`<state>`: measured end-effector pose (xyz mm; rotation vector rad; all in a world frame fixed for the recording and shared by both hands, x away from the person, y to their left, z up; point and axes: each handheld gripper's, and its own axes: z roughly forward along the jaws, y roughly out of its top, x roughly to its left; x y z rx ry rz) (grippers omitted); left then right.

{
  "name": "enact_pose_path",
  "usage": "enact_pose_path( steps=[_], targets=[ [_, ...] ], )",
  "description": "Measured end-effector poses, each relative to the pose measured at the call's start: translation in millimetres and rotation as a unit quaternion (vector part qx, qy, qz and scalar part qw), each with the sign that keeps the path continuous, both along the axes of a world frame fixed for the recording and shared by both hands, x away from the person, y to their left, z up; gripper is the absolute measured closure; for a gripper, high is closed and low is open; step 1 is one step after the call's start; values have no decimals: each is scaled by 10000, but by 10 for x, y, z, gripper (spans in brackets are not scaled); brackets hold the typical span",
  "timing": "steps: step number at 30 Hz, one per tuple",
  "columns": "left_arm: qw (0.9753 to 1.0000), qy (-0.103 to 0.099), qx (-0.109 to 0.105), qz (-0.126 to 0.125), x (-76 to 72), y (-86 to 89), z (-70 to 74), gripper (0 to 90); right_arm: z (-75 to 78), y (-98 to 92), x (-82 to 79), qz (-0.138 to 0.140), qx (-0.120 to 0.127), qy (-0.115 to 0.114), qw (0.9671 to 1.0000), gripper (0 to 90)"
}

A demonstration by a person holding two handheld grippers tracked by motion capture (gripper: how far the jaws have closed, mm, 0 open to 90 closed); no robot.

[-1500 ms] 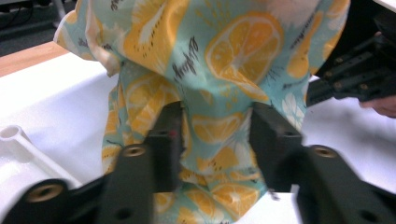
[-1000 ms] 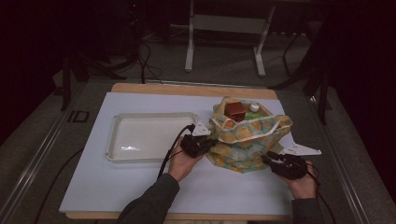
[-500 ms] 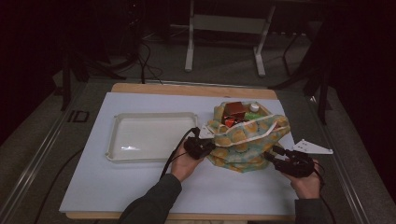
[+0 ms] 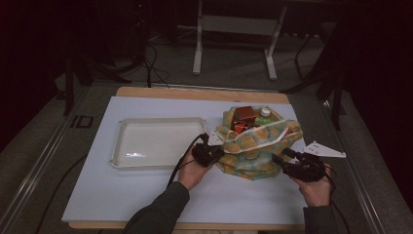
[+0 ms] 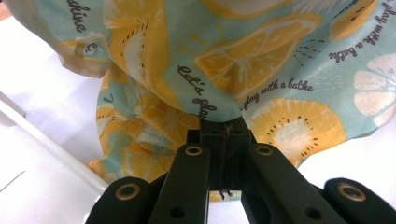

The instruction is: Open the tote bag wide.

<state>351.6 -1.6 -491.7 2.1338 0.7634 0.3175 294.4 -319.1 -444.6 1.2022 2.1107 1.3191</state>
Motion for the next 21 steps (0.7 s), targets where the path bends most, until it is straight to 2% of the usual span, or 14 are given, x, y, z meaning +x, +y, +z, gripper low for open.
enact_pose_path(
  steps=[3,5,7,9,15,18,19,20,21],
  targets=[
    [10000,-27,31,-3,0,8,8,892,-11,-7,10,-78,-214,-57,9997,656],
    [10000,-35,4,19,-4,11,14,892,-16,-20,5,-62,-180,-71,9998,810],
    [10000,-69,-23,43,-8,17,23,891,-26,-24,-7,-66,-216,-120,9997,900],
    [9999,-88,-43,71,-14,24,36,889,-50,-24,-7,-30,-259,-113,9996,900],
    [9997,-150,-136,113,-31,42,55,886,-197,43,38,71,-443,100,9989,900],
    [9997,-164,-132,121,-31,57,58,885,-203,66,38,95,-461,117,9988,900],
    [9997,-165,-130,123,-30,61,56,885,-181,53,30,112,-398,96,9991,874],
    [9997,-162,-130,133,-29,64,54,885,-160,31,25,128,-276,104,9995,754],
    [9997,-156,-137,134,-28,67,51,885,-139,10,24,140,-150,132,9997,671]
  ],
)
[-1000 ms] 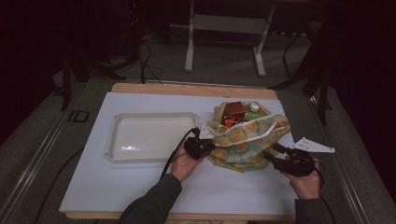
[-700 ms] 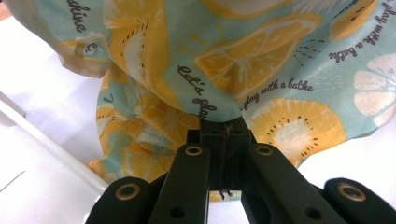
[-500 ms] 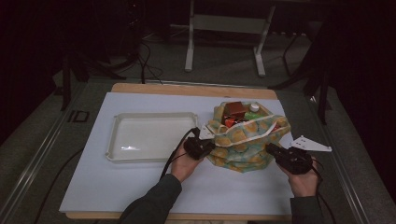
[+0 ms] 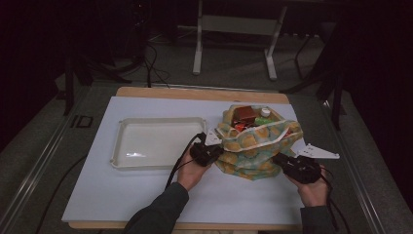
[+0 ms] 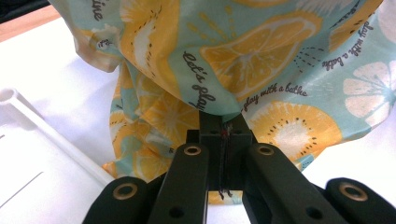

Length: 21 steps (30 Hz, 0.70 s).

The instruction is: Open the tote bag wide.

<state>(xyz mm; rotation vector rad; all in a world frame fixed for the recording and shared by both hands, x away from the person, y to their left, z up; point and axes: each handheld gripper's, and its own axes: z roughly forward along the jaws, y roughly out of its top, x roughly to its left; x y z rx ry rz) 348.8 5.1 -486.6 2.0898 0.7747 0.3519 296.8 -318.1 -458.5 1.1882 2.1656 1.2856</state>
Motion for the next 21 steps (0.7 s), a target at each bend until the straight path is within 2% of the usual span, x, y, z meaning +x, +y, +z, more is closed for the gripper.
enact_pose_path(
  steps=[5,6,9,14,16,18,21],
  targets=[
    [10000,11,-11,3,-3,-6,-6,883,86,-48,-32,-6,239,19,9997,398],
    [10000,3,-7,-1,-4,-10,-6,883,101,-35,-33,-121,225,-29,9997,354],
    [10000,-31,-11,-23,-15,-23,-6,882,117,2,-8,-249,261,-33,9993,334],
    [9998,-160,-57,-116,-50,-46,21,881,90,50,59,-378,412,81,9984,508],
    [9996,-212,-70,-142,-68,-60,37,882,89,49,70,-458,532,85,9975,625],
    [9995,-261,-82,-175,-81,-71,51,883,94,41,75,-414,598,66,9973,720],
    [9993,-305,-88,-203,-96,-81,64,883,97,32,62,-500,512,-21,9974,866]
  ],
)
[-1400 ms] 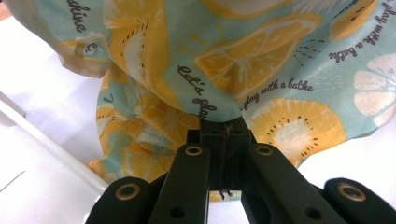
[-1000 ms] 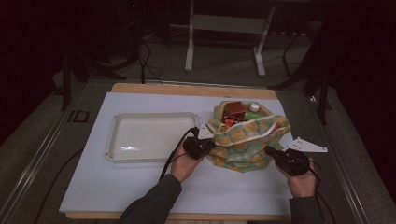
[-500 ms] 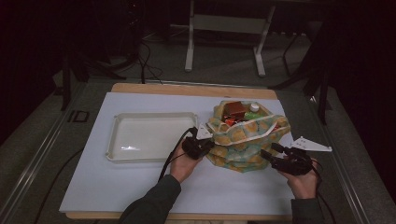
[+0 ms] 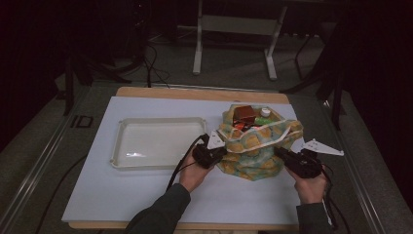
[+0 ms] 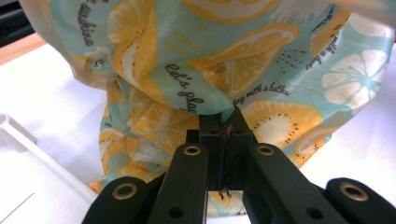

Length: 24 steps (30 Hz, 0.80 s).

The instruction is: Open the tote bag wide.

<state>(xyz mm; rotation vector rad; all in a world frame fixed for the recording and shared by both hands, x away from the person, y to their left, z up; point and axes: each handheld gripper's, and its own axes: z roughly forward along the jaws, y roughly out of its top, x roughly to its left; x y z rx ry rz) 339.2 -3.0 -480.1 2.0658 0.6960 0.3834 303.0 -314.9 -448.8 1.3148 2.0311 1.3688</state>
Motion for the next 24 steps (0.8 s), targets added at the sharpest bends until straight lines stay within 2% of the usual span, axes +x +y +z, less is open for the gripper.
enact_pose_path(
  steps=[1,5,8,11,17,19,24],
  targets=[
    [10000,-11,-10,-9,-6,-4,1,883,-2,-8,-4,-8,-15,-29,10000,893],
    [9999,-74,-56,-54,-33,-13,15,883,-3,-11,-36,-3,-66,-140,9999,900],
    [9998,-128,-95,-100,-56,-22,31,882,-31,2,-41,39,-175,-109,9998,900],
    [9997,-154,-111,-148,-73,-37,41,882,-110,16,-21,34,-312,-1,9995,900],
    [9996,-182,-90,-216,-86,-67,35,881,-286,26,52,7,-375,268,9989,900],
    [9996,-142,-17,-233,-79,-87,11,880,-375,26,86,-1,-415,373,9984,900],
    [9998,-23,89,-203,-34,-117,-54,880,-419,-10,101,-29,-406,463,9981,900]
  ],
)
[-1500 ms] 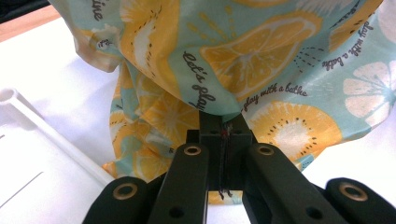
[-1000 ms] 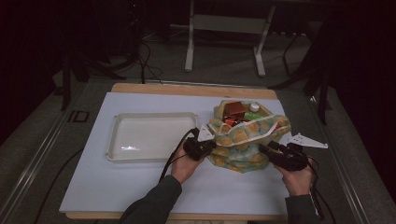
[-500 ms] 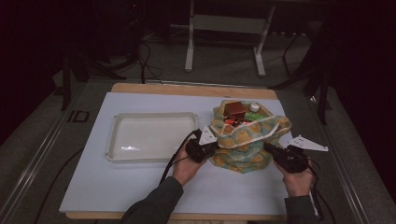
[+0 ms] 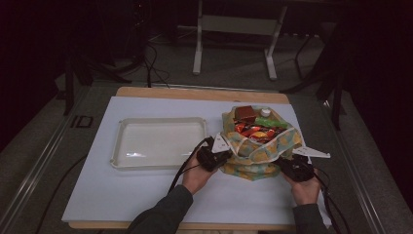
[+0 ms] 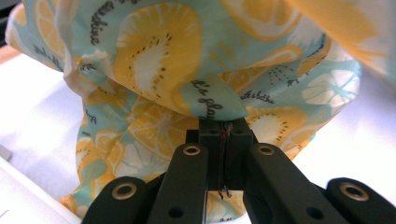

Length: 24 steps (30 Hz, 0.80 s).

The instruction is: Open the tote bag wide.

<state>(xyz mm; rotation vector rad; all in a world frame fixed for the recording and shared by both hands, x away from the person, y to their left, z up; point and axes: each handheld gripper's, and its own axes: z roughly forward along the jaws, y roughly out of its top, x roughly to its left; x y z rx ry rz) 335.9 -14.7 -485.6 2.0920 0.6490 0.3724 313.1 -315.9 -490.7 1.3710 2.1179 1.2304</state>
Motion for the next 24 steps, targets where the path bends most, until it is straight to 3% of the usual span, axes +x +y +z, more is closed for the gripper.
enact_pose_path(
  steps=[4,10,18,24],
  targets=[
    [10000,8,7,-1,0,-15,-15,879,-39,-32,13,-38,7,55,10000,900],
    [9994,-181,-227,-161,-62,-46,82,874,-73,-40,27,-80,-13,131,9999,900],
    [9995,-176,-182,-169,-61,-56,66,872,-108,-70,42,-193,-194,332,9991,900],
    [9998,-83,-86,-137,-33,-61,19,874,-115,-109,32,-192,-169,382,9989,900]
  ],
)
